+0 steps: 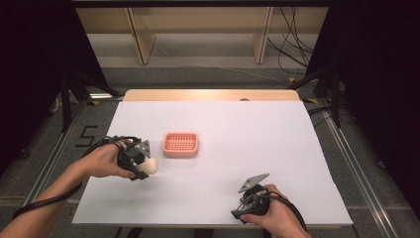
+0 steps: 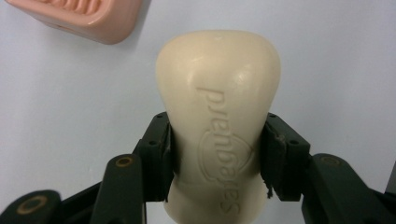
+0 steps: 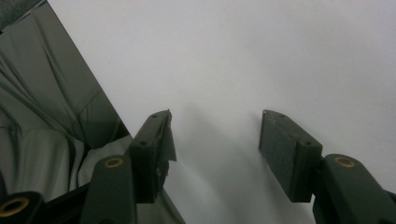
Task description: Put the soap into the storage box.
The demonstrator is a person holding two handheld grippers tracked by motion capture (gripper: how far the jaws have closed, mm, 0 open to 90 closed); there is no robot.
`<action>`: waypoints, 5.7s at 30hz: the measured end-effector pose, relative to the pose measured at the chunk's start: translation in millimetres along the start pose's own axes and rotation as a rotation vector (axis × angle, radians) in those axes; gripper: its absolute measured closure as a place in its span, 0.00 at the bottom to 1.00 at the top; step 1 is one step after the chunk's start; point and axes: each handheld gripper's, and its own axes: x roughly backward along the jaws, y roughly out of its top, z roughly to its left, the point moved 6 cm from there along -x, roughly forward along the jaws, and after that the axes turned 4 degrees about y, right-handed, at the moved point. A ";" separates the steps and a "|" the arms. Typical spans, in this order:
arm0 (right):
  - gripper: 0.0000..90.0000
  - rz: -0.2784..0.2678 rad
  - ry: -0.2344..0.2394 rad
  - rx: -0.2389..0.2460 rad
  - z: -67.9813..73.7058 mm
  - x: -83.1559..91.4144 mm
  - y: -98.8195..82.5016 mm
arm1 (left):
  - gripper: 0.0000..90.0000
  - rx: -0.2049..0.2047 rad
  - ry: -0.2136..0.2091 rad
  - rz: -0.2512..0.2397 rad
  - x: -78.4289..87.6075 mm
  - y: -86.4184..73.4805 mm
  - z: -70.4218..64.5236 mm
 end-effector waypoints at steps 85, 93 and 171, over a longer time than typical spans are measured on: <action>0.50 -0.023 -0.002 0.016 -1.7 -0.1 0.6 | 0.55 0.093 0.141 -0.298 -0.1 43.1 37.0; 0.50 -0.032 -0.010 0.022 -3.2 1.1 0.1 | 0.55 0.088 0.136 -0.288 -1.3 43.6 38.7; 0.49 -0.066 -0.026 0.025 -7.4 5.8 -3.7 | 0.55 -0.108 0.156 -0.229 -12.2 85.3 64.7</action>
